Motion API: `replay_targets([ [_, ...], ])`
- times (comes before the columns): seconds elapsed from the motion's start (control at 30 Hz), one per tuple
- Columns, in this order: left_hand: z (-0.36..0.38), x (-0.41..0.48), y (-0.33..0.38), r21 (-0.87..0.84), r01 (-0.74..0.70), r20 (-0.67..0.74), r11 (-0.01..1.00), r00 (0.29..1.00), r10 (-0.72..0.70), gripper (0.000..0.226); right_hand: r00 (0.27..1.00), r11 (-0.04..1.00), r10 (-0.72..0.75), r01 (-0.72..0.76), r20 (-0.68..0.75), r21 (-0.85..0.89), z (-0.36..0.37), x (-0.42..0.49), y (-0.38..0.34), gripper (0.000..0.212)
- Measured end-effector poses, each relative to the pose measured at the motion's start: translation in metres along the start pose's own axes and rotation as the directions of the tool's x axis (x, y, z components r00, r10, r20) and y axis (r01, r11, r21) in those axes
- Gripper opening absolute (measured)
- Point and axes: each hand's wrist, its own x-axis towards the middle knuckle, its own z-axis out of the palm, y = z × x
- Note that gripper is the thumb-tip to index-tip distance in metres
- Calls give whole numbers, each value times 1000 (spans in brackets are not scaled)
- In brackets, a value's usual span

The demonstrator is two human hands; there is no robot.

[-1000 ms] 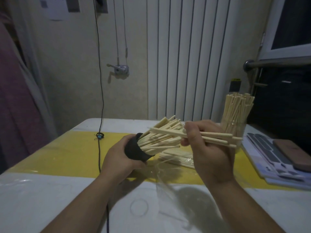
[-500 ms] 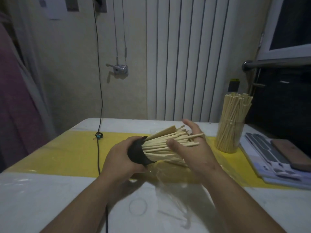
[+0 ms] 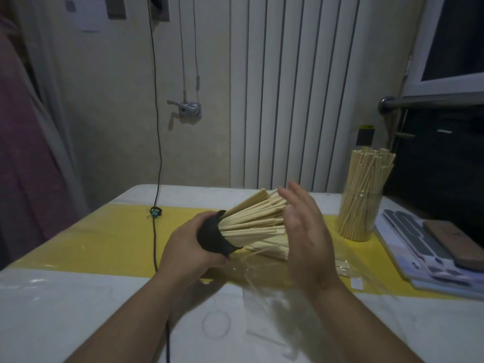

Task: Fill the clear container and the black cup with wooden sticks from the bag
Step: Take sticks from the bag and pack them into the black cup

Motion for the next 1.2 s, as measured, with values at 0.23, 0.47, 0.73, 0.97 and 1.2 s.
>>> replay_targets([
  [0.23, 3, 1, 1, 36, -14, -5, 999, 1000, 15, 80, 990, 985, 32, -8, 135, -174, 3, 1, 4, 42],
  [0.47, 1, 2, -3, -62, 46, -28, 997, 998, -48, 79, 988, 995, 95, -91, -119, 42, -18, 9, -2, 18],
  [0.73, 1, 2, -6, -81, 70, -39, 994, 997, -73, 79, 928, 929, 367, -363, 60, -67, -35, 21, 11, 32],
  [0.97, 0, 3, -7, -68, 71, -45, 995, 996, -74, 79, 666, 831, 553, -401, 500, -386, -30, 12, 11, 28],
  [1.2, 0, 3, -9, -76, 70, -43, 995, 996, -73, 79, 586, 678, 556, 90, 590, -729, -10, 2, 41, 49],
])
